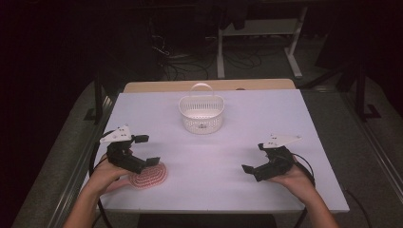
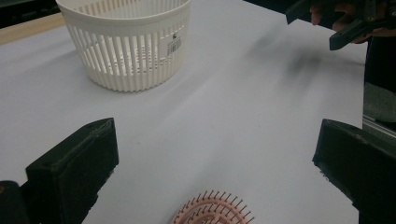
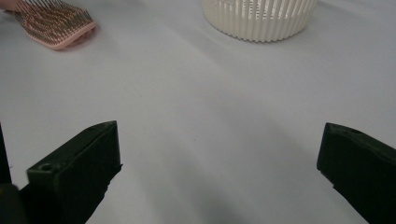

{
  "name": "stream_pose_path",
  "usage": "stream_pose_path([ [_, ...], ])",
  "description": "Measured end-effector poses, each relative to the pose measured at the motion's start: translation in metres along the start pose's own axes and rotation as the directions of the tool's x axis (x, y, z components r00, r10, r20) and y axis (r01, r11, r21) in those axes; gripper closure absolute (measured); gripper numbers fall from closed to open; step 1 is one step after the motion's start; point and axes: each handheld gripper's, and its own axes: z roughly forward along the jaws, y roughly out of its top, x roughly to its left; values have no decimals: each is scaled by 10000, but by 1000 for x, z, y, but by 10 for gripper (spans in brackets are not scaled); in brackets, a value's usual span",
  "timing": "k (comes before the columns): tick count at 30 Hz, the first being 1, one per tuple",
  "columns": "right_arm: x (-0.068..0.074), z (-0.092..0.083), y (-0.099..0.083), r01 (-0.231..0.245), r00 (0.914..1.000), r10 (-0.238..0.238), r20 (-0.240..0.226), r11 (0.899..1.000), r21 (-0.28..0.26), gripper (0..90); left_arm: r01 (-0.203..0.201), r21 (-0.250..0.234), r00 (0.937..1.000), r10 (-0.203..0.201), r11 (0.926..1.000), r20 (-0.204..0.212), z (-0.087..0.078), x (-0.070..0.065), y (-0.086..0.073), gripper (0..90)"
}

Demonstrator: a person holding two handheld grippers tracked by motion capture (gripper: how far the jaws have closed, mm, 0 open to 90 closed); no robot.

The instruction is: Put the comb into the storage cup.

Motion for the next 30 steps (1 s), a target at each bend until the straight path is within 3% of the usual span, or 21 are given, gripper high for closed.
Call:
stream_pose_path([
  [11,0,-1,0,-55,10000,55,28,10000,-12,0,-172,-169,9998,173,9997,15,-9,6,2,0],
  [15,0,0,0,-15,10000,15,-2,10000,-16,0,-295,-68,9993,294,9995,-218,-16,8,-3,0],
  [30,0,1,0,28,10000,-28,-19,10000,18,0,-88,-160,9966,74,9998,-816,-51,21,-17,0],
])
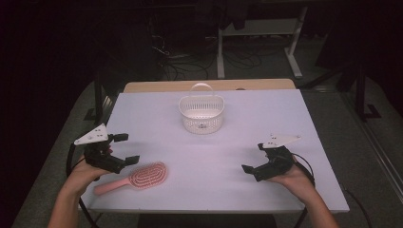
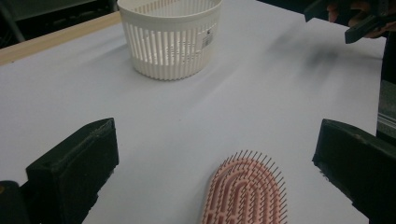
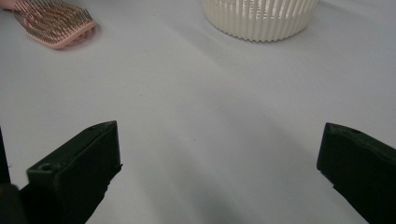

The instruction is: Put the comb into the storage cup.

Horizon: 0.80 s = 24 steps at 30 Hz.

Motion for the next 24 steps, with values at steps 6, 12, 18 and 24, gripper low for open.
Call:
stream_pose_path([
  [6,0,1,0,-8,10000,8,8,10000,39,0,118,-69,9998,-119,9999,-179,-13,4,-5,0],
  [12,0,1,0,-22,10000,22,14,10000,35,0,156,-142,9993,-161,9998,-335,-26,8,-11,0],
  [18,0,2,0,-4,10000,4,20,10000,71,0,146,5,9992,-146,9999,-361,-32,11,-15,0],
  [24,0,1,0,3,10000,-3,34,10000,68,0,74,402,9996,-64,9992,-265,-32,11,-14,0],
])
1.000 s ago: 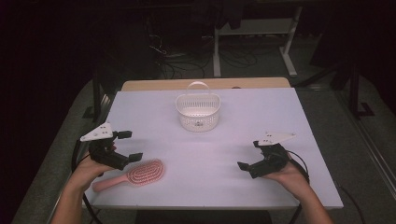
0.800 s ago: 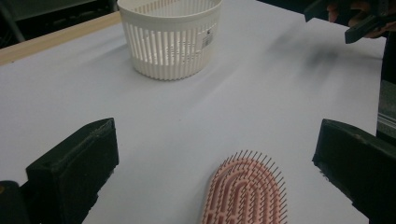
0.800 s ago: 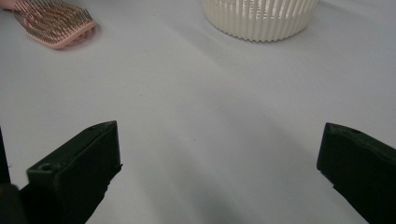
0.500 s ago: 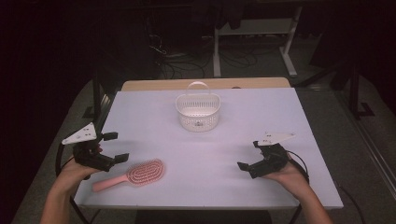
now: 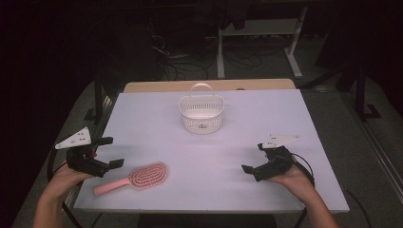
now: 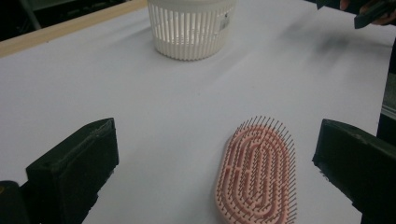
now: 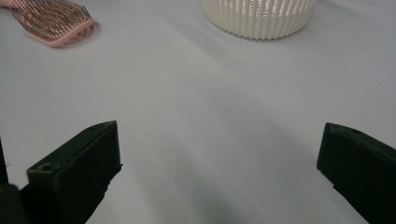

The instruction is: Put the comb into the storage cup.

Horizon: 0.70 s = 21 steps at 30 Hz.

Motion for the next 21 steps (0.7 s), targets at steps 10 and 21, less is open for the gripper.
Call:
stream_pose_path([
  [10,0,0,0,6,10000,-6,-9,10000,6,0,-219,935,9997,214,9954,73,9,-2,2,0],
  [21,0,0,0,22,10000,-22,-35,10000,16,0,-548,1877,9985,526,9807,168,15,-5,2,0],
])
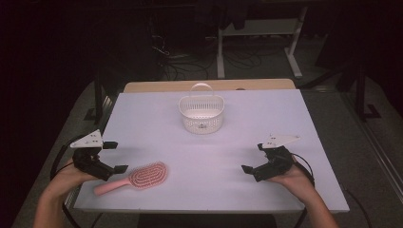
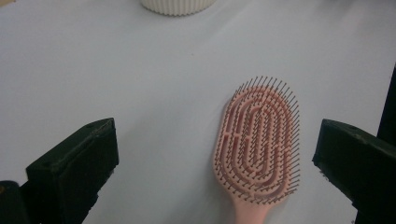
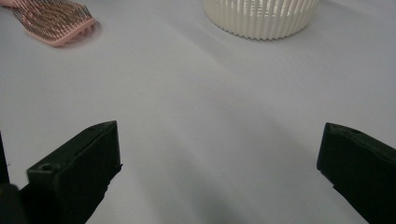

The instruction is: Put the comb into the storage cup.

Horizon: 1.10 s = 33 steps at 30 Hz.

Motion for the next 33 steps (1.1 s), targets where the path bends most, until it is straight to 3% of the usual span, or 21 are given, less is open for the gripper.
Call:
stream_pose_path([
  [17,1,0,0,19,10000,-19,-4,10000,-12,0,-360,1047,9993,357,9938,52,6,-3,1,1],
  [26,0,0,0,21,10000,-21,-9,10000,-7,0,-562,1772,9984,535,9826,201,12,-6,-2,3],
  [33,0,0,0,26,10000,-26,-18,10000,6,0,-753,2324,9971,700,9697,312,16,-7,-3,42],
])
